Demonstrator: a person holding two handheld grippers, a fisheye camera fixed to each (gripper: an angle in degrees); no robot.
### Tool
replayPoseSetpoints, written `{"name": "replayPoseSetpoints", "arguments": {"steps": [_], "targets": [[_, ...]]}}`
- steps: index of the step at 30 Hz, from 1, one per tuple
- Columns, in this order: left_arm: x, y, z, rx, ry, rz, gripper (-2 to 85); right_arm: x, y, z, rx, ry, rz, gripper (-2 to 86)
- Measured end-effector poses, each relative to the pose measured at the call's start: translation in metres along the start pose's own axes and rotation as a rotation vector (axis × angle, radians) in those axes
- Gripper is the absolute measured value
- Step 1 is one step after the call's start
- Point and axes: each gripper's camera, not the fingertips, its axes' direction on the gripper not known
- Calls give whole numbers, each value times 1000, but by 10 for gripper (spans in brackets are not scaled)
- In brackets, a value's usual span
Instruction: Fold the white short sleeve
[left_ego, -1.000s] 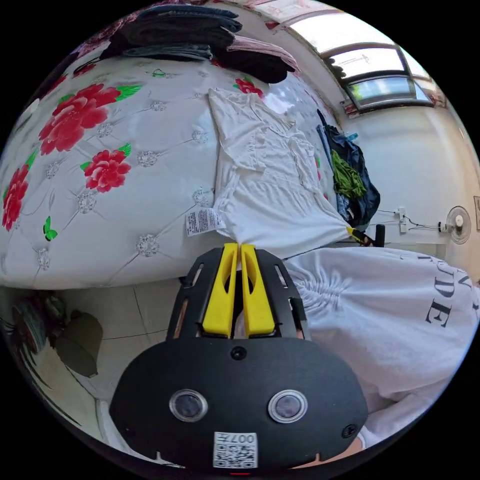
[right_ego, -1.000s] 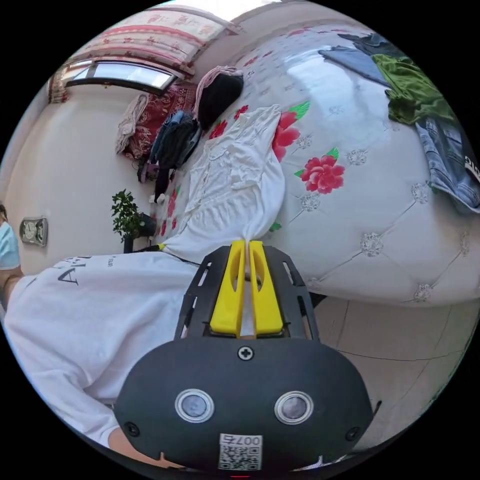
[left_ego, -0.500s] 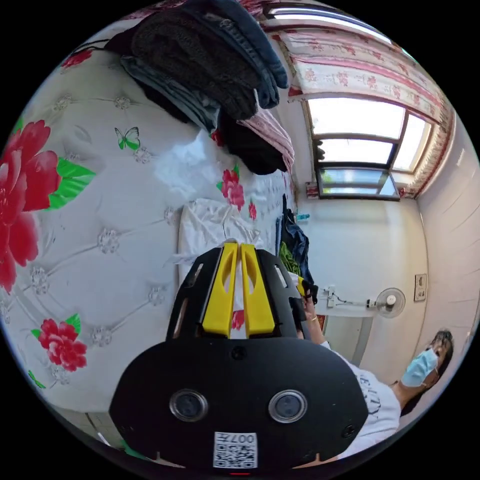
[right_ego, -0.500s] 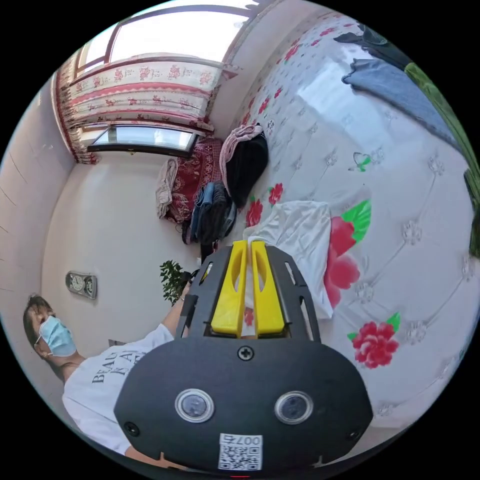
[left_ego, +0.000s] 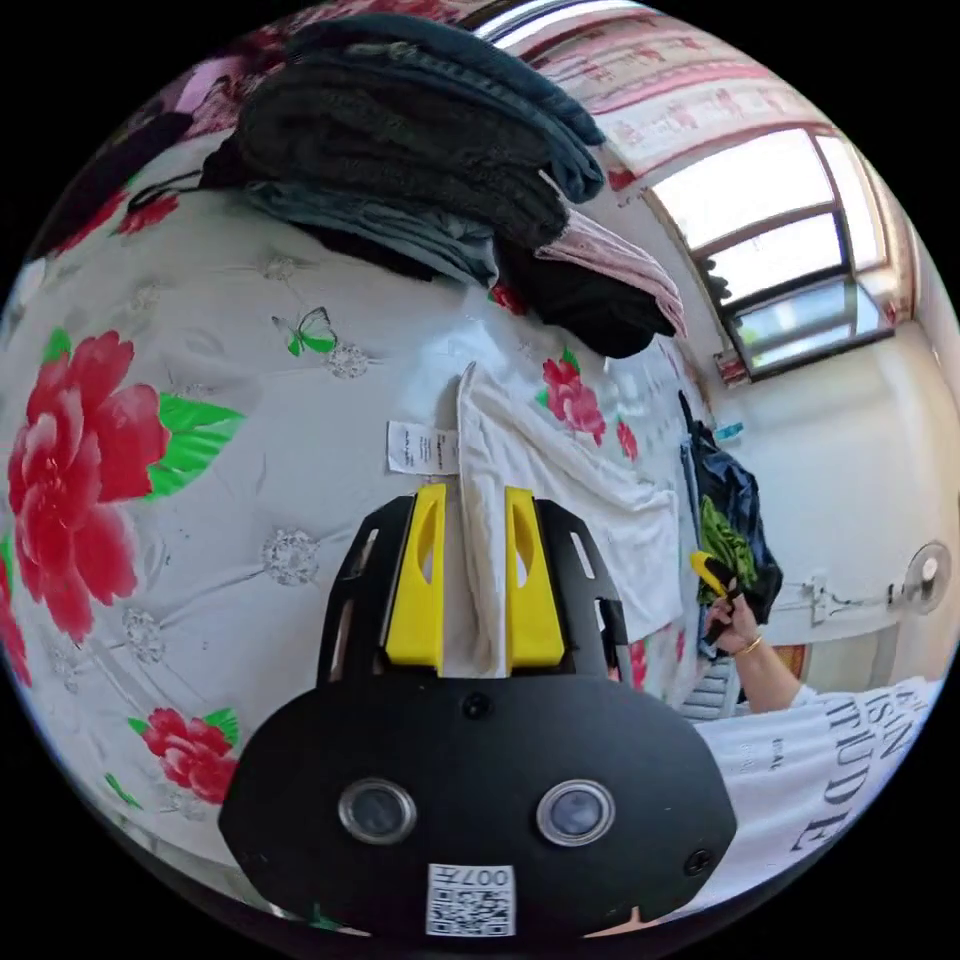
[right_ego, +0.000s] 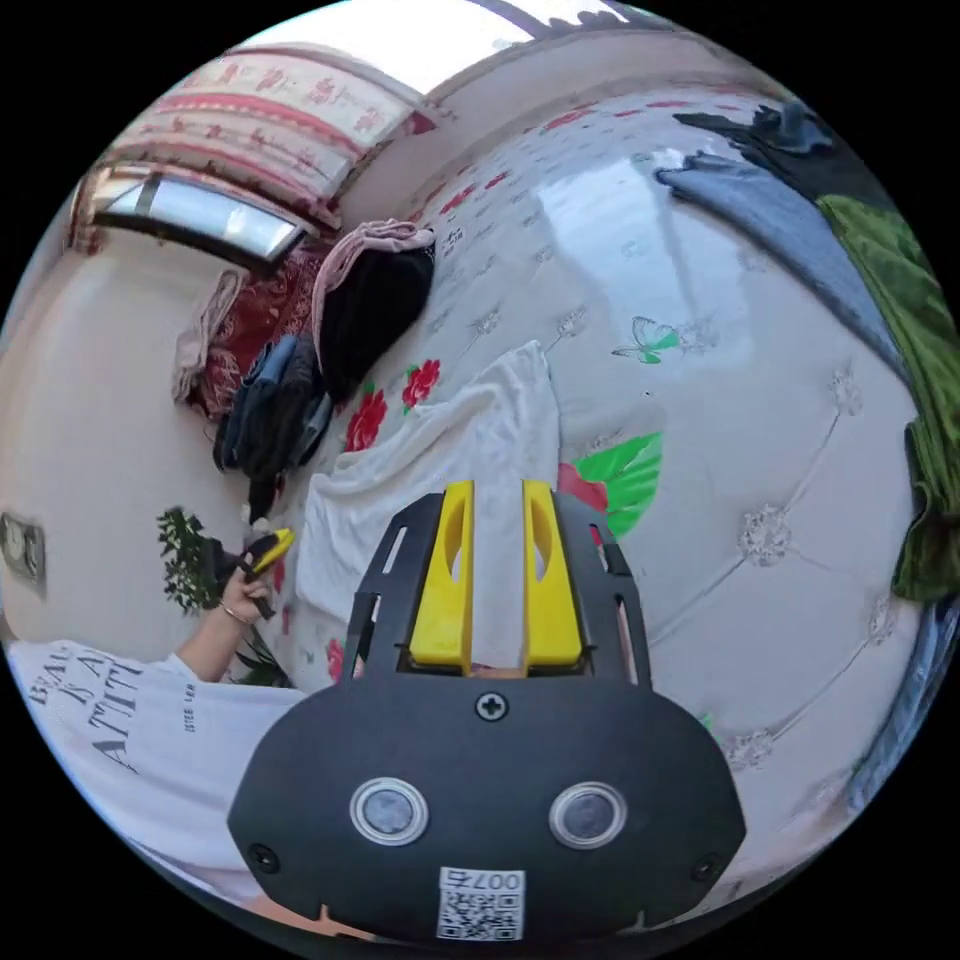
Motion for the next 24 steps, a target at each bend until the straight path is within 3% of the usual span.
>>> {"name": "replayPoseSetpoints", "arguments": {"steps": [8,12,16,18,21,24], "targets": [[112,-38,63,-136,-140,686,133,-88,-56,100,-245,281,-538,72],[126,-52,102,-277,-171,759,134,-104,-54,142,-308,408,-711,69],[120,-63,106,-274,-160,678,86,-90,-59,162,-345,444,-738,29],[97,-77,96,-218,-102,458,45,-76,-71,157,-323,401,-678,15],[62,-85,86,-158,-24,166,52,-42,-99,139,-238,265,-486,11],[56,-81,76,-107,37,93,77,-9,-112,128,-187,188,-345,23]]}}
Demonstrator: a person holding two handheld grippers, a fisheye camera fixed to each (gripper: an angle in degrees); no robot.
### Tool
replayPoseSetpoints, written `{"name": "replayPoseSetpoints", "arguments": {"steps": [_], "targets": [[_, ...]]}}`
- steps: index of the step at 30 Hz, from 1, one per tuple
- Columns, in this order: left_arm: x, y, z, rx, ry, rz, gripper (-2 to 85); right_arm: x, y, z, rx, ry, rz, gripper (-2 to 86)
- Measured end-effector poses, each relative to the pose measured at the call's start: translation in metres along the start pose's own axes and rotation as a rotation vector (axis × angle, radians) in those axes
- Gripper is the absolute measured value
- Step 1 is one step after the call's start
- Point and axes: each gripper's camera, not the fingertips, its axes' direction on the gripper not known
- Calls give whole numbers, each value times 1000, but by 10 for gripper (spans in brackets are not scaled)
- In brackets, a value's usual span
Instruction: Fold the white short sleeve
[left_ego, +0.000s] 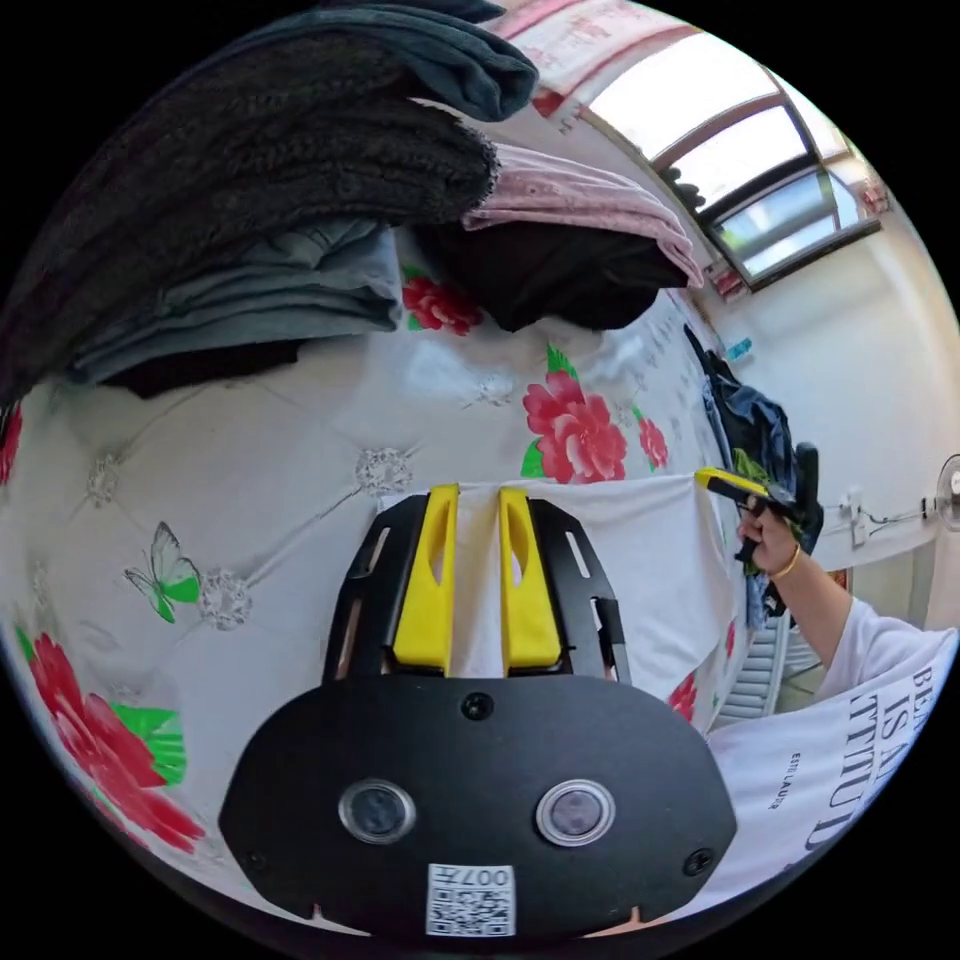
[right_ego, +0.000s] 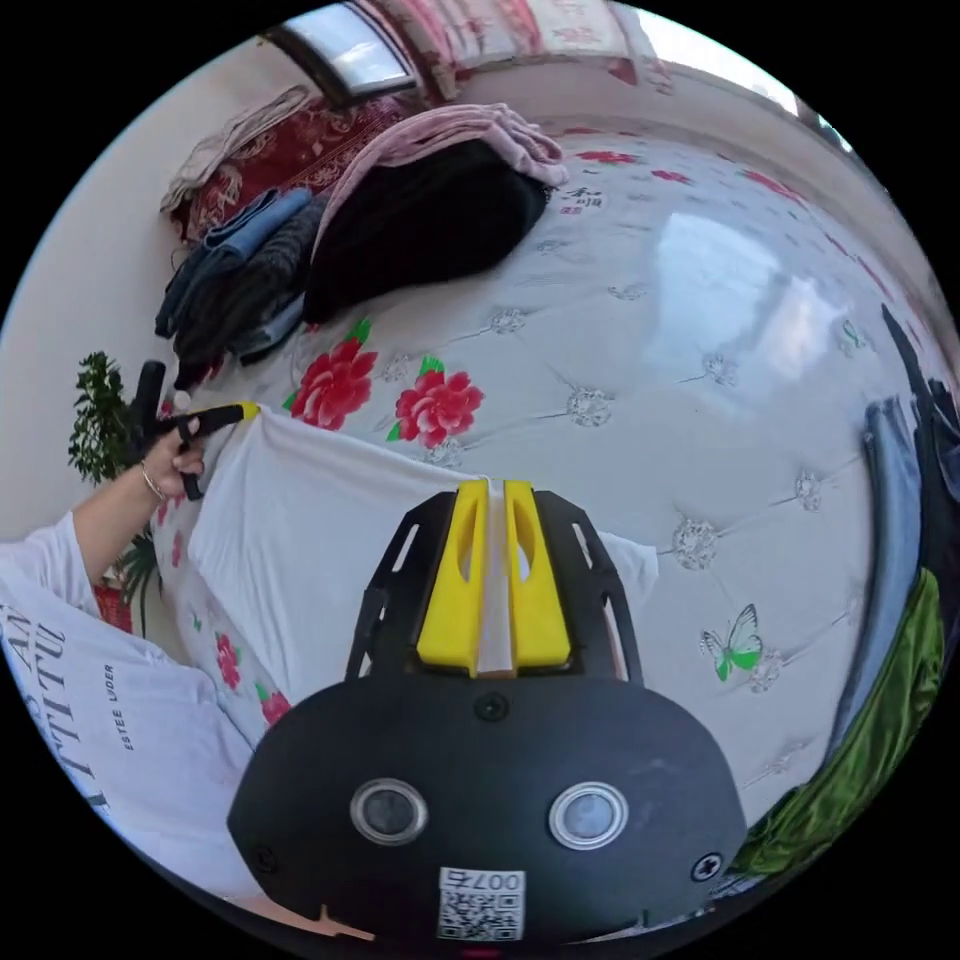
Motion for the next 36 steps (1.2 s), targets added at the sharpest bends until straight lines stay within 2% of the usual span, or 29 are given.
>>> {"name": "replayPoseSetpoints", "arguments": {"steps": [3,7,11,14,17,22,24,27,30,32,34,36], "targets": [[6,12,-26,54,-38,-20,96,28,24,-23,80,-60,116,43],[8,52,-74,126,-78,-85,90,75,113,-74,265,-208,345,71],[1,125,-118,143,-21,-208,85,108,236,-88,341,-366,652,82],[-3,172,-134,109,45,-292,84,108,297,-82,368,-410,771,83],[-12,202,-142,66,96,-368,86,104,313,-64,383,-487,801,82],[-23,214,-158,67,181,-422,92,111,284,-47,404,-490,828,68],[-25,214,-169,80,202,-425,95,109,259,-52,398,-460,781,62],[-30,217,-182,91,205,-421,101,79,192,-68,338,-388,550,49],[-41,223,-195,100,220,-434,107,-10,113,-76,231,-303,134,40],[-49,229,-201,105,226,-453,107,-107,76,-61,130,-280,-211,38],[-56,234,-206,110,237,-466,109,-171,69,-37,58,-295,-376,40],[-64,240,-213,122,256,-483,111,-214,73,-3,-14,-314,-434,43]]}}
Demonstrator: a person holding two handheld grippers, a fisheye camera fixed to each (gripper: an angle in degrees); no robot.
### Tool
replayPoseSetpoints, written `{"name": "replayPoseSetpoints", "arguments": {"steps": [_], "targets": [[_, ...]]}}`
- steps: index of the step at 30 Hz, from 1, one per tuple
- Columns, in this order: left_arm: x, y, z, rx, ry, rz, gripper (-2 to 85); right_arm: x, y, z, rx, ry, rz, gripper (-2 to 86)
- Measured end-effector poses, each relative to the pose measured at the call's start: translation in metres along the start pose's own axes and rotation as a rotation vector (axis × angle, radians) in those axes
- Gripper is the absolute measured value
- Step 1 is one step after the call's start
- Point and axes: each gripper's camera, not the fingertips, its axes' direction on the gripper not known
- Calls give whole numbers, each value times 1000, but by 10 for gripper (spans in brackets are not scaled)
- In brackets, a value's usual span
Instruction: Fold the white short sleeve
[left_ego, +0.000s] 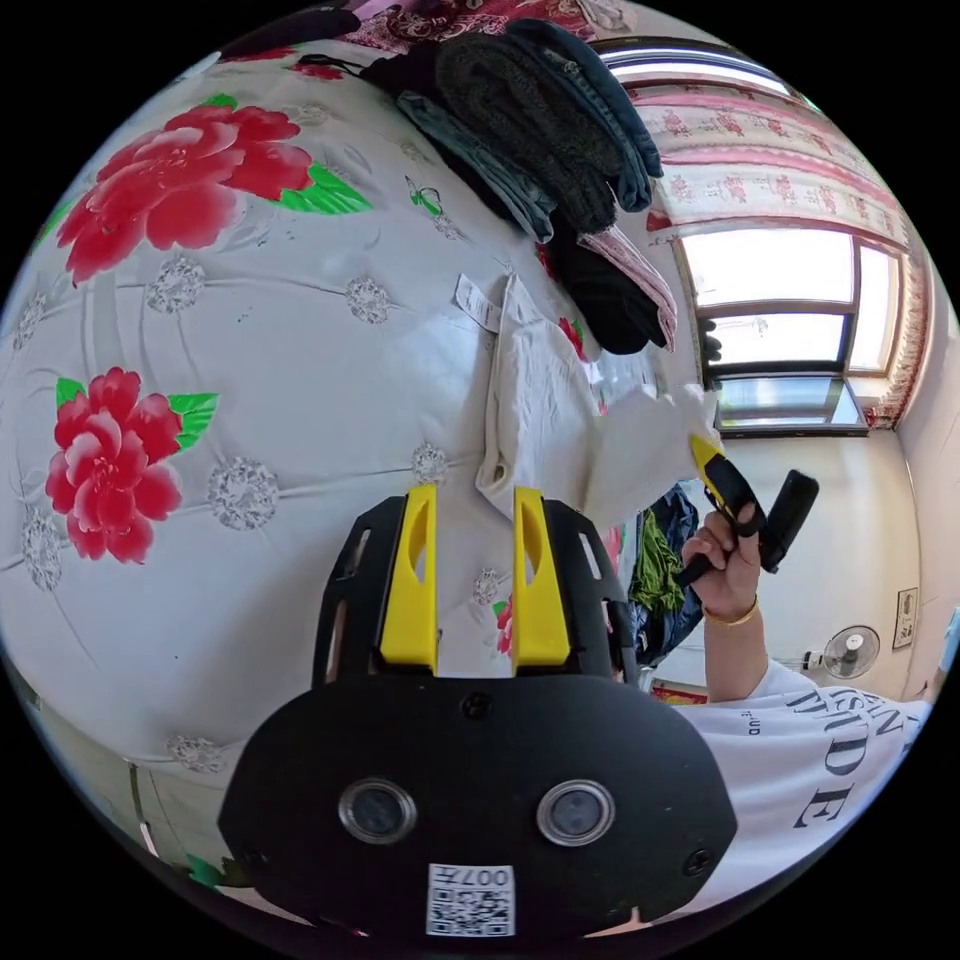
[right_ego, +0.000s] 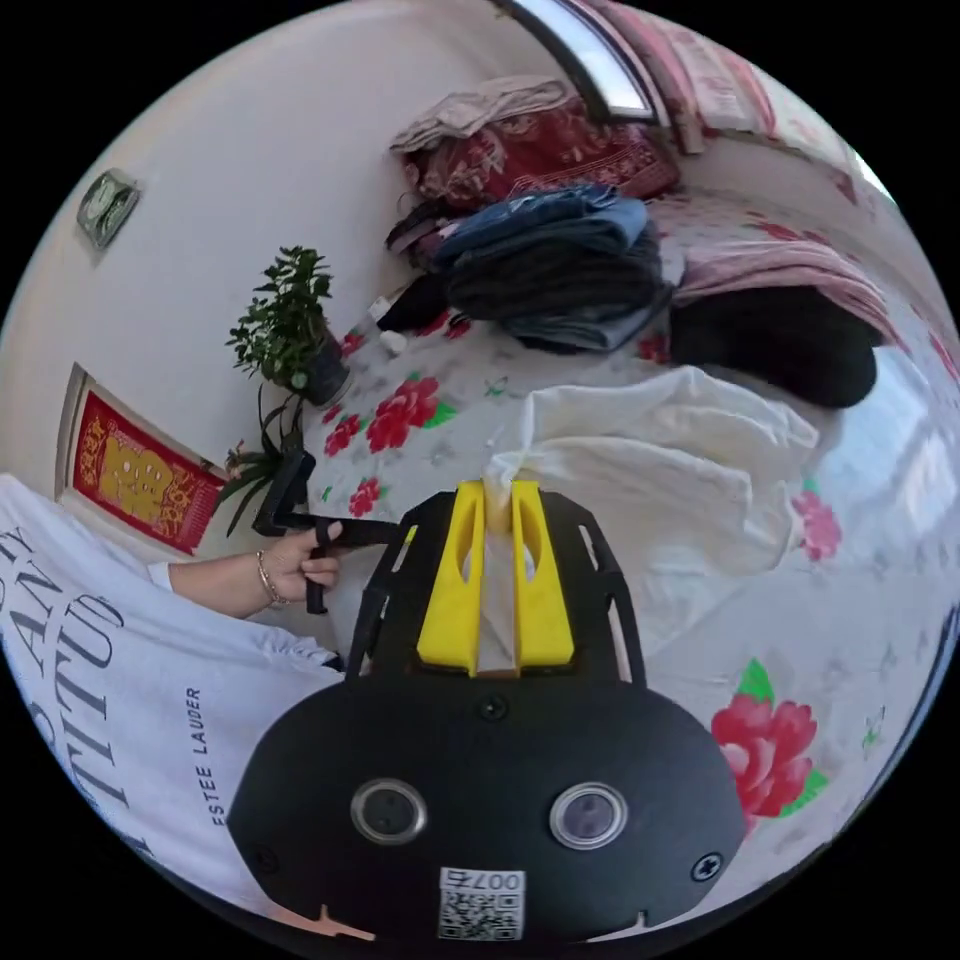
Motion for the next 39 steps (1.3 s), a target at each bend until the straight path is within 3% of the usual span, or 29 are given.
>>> {"name": "replayPoseSetpoints", "arguments": {"steps": [4,9,12,16,20,25,30,36,39], "targets": [[-9,-1,-9,1,36,-18,117,-6,19,72,-138,-137,65,50],[-18,-12,-13,-11,131,-16,126,48,71,41,-54,-67,219,54],[-19,-23,-5,-21,209,-24,132,106,112,16,7,-86,460,59],[-16,-40,13,-53,255,-28,124,156,164,19,112,-243,730,69],[-24,-66,31,-109,195,-93,59,164,164,50,152,-345,792,57],[-42,-116,0,-101,182,-29,40,146,107,104,59,-417,739,28],[-86,-158,-102,41,10,30,30,91,16,183,-60,-493,577,12],[-174,-90,-206,294,-266,-182,37,-2,-47,253,-261,-433,274,22],[-200,-48,-207,298,-314,-252,54,-33,-31,252,-347,-257,110,28]]}}
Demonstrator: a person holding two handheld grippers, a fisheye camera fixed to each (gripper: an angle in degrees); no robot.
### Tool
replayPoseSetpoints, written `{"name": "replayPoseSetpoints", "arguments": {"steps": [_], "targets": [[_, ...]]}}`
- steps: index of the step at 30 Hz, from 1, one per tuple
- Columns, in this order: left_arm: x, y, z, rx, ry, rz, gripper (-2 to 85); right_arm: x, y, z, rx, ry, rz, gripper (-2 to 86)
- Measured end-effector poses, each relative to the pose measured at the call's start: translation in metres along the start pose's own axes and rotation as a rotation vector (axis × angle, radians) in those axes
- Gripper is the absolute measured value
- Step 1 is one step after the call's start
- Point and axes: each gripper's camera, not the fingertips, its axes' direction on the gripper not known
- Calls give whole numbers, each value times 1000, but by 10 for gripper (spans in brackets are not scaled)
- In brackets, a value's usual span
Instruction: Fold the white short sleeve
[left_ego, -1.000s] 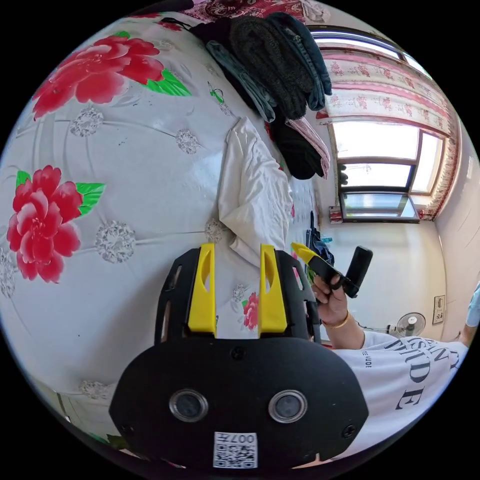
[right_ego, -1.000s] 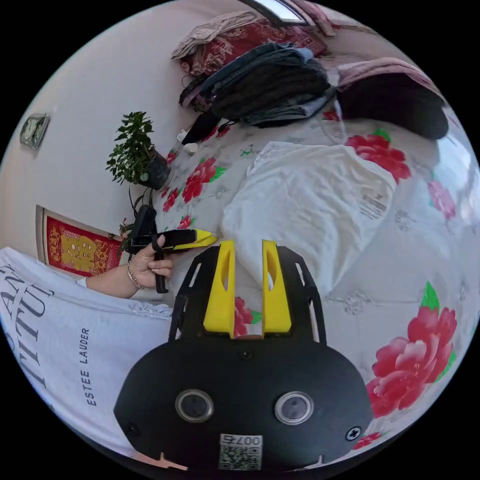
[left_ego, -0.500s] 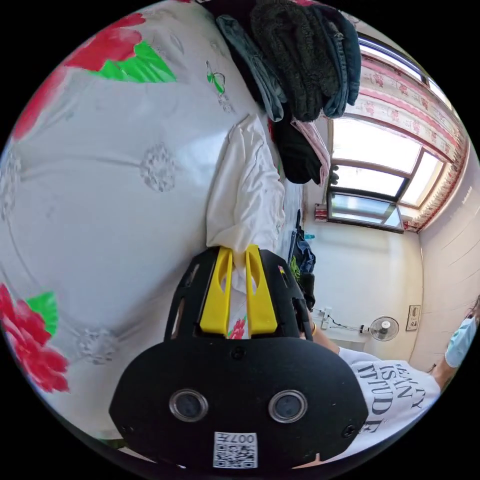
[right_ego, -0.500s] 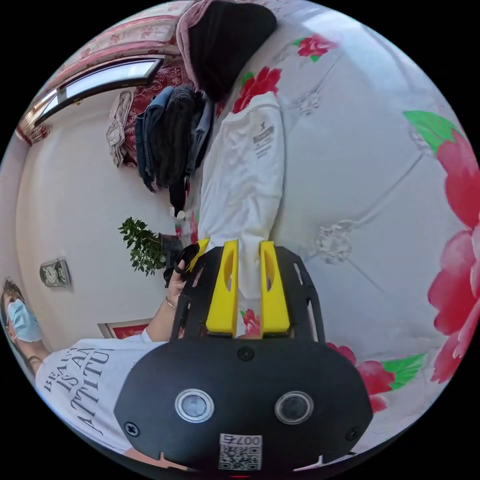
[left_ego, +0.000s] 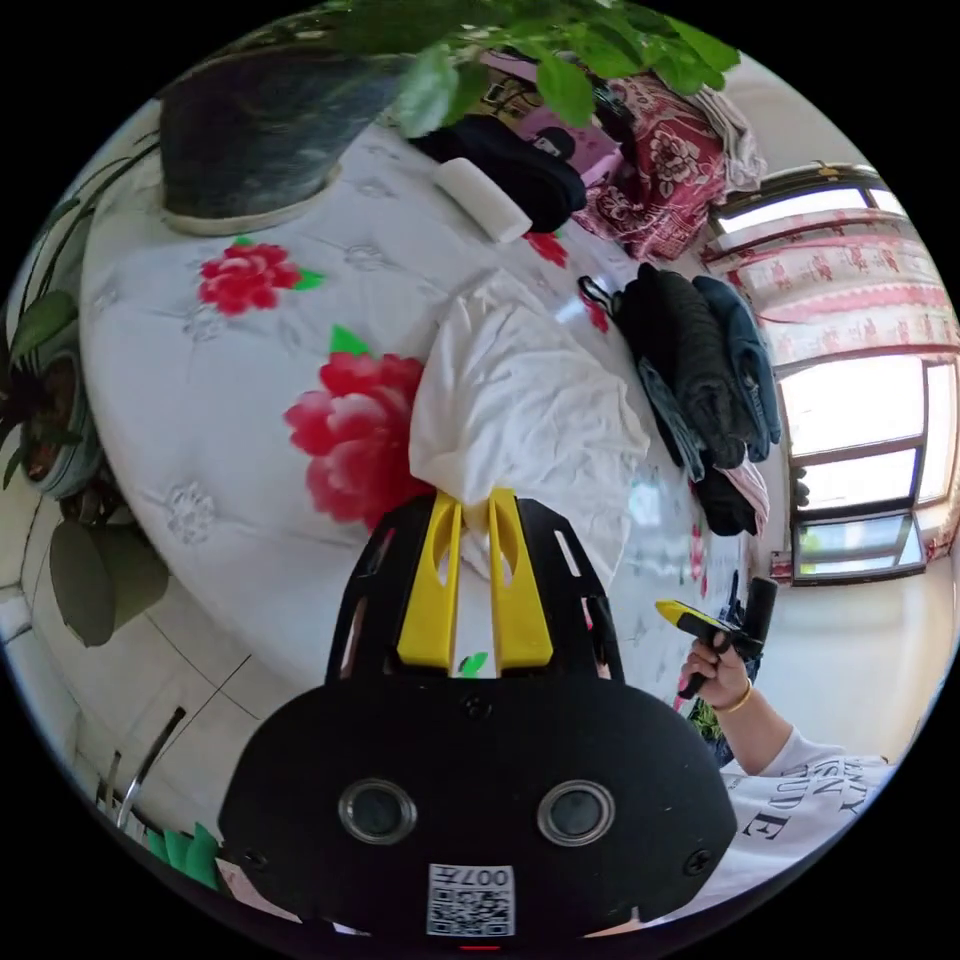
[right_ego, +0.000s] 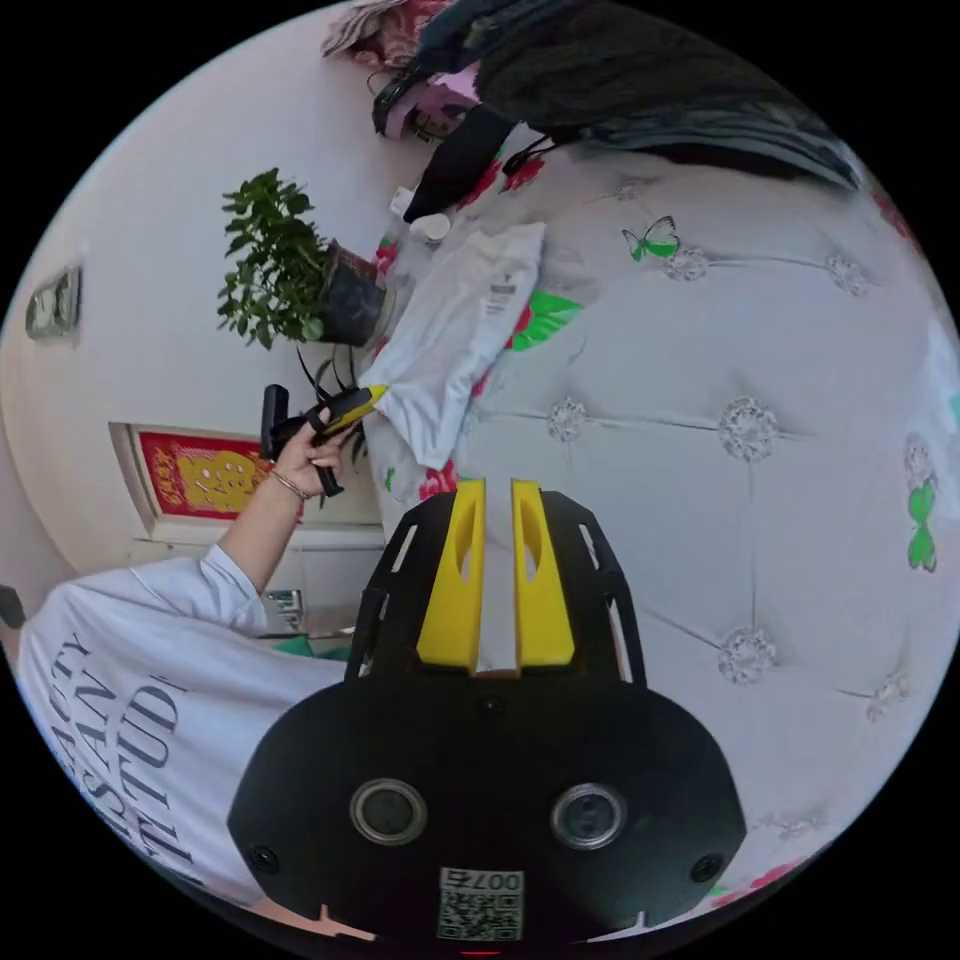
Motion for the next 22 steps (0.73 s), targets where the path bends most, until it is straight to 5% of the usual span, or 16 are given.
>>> {"name": "replayPoseSetpoints", "arguments": {"steps": [9,11,17,20,22], "targets": [[9,116,31,117,-67,-84,90,-27,152,-3,-212,689,-162,44],[23,142,36,142,-125,-72,91,-10,181,13,-300,672,-114,58],[116,222,77,133,-276,189,90,-1,198,-22,38,326,-75,84],[179,267,129,39,-251,365,91,20,200,-39,-52,201,33,80],[215,298,167,-31,-207,459,91,23,224,-65,51,218,32,77]]}}
